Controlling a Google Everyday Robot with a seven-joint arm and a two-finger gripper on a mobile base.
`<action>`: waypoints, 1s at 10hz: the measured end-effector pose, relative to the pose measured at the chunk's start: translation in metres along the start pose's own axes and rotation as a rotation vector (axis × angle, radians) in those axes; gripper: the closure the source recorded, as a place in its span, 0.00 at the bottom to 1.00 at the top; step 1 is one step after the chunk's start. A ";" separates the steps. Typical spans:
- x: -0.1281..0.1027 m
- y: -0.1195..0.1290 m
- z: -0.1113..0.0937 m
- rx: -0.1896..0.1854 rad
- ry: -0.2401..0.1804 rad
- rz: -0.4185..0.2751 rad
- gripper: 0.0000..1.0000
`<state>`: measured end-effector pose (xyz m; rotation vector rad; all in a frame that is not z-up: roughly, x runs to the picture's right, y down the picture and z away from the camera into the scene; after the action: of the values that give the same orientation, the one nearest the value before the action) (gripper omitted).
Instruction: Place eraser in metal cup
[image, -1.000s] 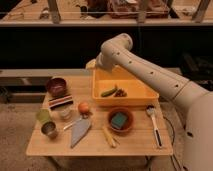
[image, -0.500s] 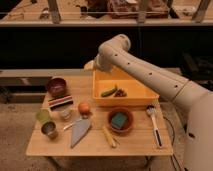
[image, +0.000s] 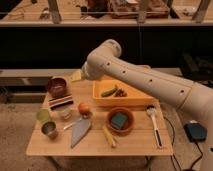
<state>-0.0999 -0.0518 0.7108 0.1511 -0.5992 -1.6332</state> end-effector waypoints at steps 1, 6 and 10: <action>-0.005 -0.007 0.005 0.047 -0.080 -0.006 0.20; -0.034 -0.033 0.036 -0.037 -0.182 -0.053 0.20; -0.043 -0.031 0.066 0.083 -0.180 -0.003 0.20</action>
<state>-0.1489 0.0098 0.7423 0.0659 -0.8055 -1.6365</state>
